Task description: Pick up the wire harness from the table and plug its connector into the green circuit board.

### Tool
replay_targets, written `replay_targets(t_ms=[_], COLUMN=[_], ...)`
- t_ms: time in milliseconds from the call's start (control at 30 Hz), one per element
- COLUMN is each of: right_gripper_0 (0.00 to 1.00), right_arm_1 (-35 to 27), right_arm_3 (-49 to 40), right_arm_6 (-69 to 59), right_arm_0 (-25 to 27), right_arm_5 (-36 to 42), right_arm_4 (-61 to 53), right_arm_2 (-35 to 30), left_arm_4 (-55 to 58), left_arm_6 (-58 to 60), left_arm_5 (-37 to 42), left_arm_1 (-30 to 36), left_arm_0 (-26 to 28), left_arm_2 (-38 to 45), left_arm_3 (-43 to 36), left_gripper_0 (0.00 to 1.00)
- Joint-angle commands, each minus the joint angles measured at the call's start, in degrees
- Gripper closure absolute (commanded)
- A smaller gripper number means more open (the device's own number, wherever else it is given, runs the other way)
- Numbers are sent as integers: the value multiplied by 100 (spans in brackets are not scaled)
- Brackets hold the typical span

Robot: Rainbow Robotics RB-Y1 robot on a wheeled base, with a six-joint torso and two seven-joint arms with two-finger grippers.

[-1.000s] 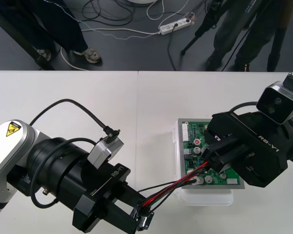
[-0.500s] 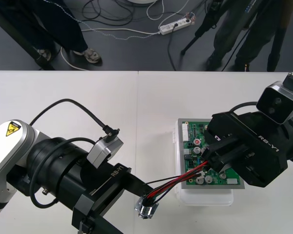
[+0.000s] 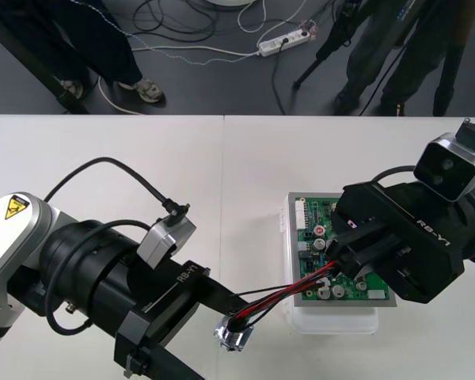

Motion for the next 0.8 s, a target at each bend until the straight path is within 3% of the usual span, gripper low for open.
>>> replay_targets(t_ms=[33, 800], right_gripper_0=[100, 100], right_arm_1=[19, 406], right_arm_3=[11, 11], right_arm_6=[-356, -673], right_arm_0=[6, 41], right_arm_5=[-26, -26], right_arm_4=[268, 716], right_arm_2=[-303, -566], left_arm_4=[154, 313], left_arm_6=[158, 35], left_arm_5=[-186, -177], left_arm_1=[-67, 197], left_arm_0=[74, 136], left_arm_2=[456, 1607], left_arm_3=[-117, -117], left_gripper_0=[0, 0])
